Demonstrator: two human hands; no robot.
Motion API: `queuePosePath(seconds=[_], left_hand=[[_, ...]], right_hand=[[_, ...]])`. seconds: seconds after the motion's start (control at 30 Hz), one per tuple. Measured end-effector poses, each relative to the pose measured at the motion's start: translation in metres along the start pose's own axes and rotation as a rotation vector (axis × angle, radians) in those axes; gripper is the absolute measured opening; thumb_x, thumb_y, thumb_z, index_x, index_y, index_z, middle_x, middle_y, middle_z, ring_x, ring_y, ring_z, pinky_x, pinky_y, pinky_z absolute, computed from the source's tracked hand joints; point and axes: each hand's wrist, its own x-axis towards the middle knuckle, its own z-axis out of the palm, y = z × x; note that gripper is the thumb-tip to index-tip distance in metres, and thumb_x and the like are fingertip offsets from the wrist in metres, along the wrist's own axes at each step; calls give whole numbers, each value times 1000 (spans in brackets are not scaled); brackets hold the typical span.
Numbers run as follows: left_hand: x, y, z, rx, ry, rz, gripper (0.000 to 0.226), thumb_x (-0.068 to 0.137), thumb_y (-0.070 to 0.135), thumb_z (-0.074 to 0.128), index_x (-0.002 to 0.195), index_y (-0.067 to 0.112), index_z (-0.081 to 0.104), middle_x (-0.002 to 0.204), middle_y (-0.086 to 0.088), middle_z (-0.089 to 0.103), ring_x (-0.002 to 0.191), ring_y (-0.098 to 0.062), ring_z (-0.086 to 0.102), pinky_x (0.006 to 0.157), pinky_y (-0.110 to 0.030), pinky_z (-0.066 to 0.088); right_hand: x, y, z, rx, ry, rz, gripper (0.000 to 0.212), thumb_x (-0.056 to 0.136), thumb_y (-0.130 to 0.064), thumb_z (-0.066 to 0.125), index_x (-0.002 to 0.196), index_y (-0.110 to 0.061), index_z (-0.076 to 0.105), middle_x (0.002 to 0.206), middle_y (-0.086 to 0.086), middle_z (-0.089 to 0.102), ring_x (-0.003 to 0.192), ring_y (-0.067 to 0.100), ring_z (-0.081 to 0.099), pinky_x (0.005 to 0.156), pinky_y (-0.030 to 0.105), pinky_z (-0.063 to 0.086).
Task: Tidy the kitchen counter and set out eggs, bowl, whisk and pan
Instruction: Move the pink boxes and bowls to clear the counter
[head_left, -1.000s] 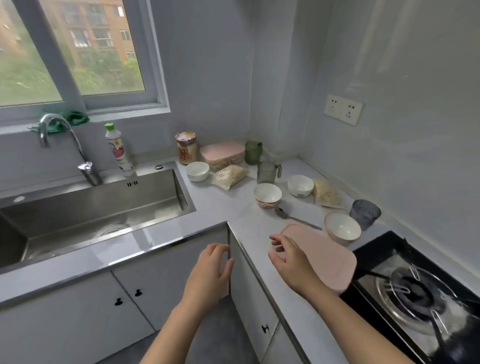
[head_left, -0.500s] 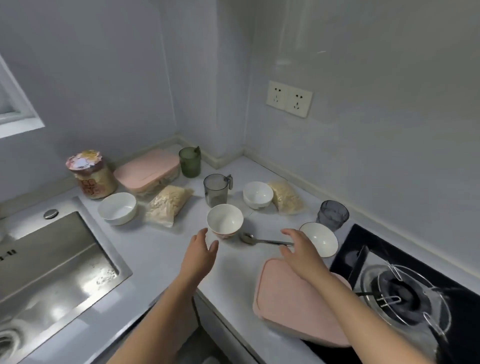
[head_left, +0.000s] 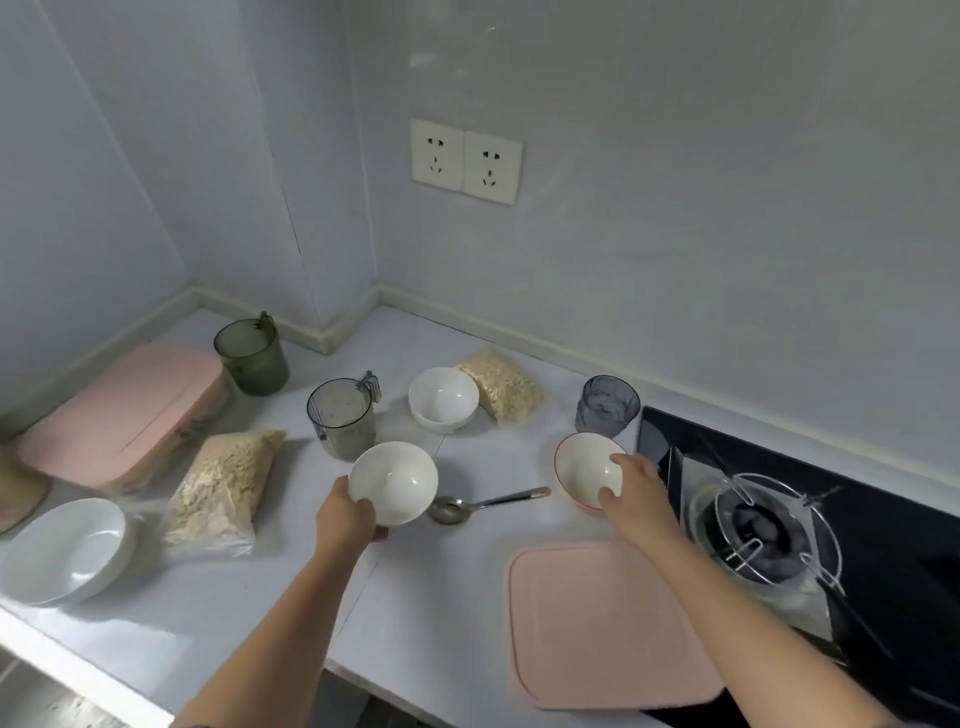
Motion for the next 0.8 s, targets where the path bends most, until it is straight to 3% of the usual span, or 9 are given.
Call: queuePosePath(seconds=[0.1, 0.2, 0.3, 0.37, 0.47, 0.53, 0.6, 0.67, 0.8], left_hand=[[-5, 20, 9, -39, -9, 57, 50, 82, -5, 34, 127, 11, 49, 114, -11, 54, 79, -40, 65, 40, -21, 48], [-12, 54, 29, 16, -104, 195, 49, 81, -3, 37, 126, 14, 49, 111, -10, 55, 89, -37, 62, 57, -39, 58], [-25, 89, 63, 43, -219, 311, 46, 87, -2, 37, 131, 10, 46, 114, -10, 51, 84, -32, 62, 46, -28, 56], [-35, 108, 93, 76, -276, 357, 44, 91, 1, 36, 134, 9, 44, 118, -11, 50, 81, -31, 63, 42, -22, 51], [-45, 129, 134, 184, -320, 425, 41, 95, 5, 36, 135, 10, 42, 113, -11, 51, 74, -27, 63, 55, -39, 58], [-49, 136, 157, 333, -313, 475, 32, 95, 8, 37, 125, 7, 48, 110, -15, 56, 82, -35, 64, 68, -41, 56], [-52, 139, 174, 407, -293, 487, 24, 95, 9, 39, 116, 5, 51, 106, -16, 60, 87, -35, 61, 65, -35, 51], [-52, 139, 186, 425, -301, 475, 23, 96, 12, 39, 113, 5, 52, 103, -15, 62, 85, -36, 63, 64, -39, 54], [-49, 134, 201, 602, -259, 495, 25, 97, 20, 42, 114, 5, 52, 111, -15, 62, 102, -34, 60, 81, -39, 49]], right_hand=[[6, 6, -4, 58, 8, 31, 51, 88, -15, 55, 138, -12, 43, 146, 12, 32, 126, 32, 44, 103, 38, 39], [11, 14, -11, 153, 2, 67, 45, 90, -13, 53, 134, -13, 44, 138, 13, 40, 116, 29, 51, 88, 31, 39], [16, 21, -20, 386, -15, 171, 45, 94, -19, 51, 137, -16, 40, 128, 11, 51, 110, 28, 54, 88, 40, 50], [17, 26, -28, 615, -82, 287, 51, 97, -27, 49, 145, -20, 32, 122, 8, 54, 106, 29, 58, 79, 44, 56], [21, 31, -39, 786, -172, 351, 47, 101, -35, 41, 145, -20, 32, 129, 11, 53, 96, 31, 63, 70, 41, 57], [26, 33, -44, 823, -215, 357, 43, 101, -42, 38, 139, -20, 37, 127, 10, 54, 94, 30, 65, 72, 43, 58], [29, 34, -47, 838, -259, 360, 40, 100, -47, 37, 132, -23, 41, 122, 9, 56, 93, 30, 66, 76, 45, 58], [32, 34, -50, 818, -302, 350, 42, 99, -50, 38, 131, -23, 43, 122, 7, 57, 94, 29, 66, 73, 41, 58], [35, 37, -46, 701, -381, 297, 42, 99, -42, 43, 135, -21, 42, 120, 6, 60, 94, 25, 68, 72, 39, 60]])
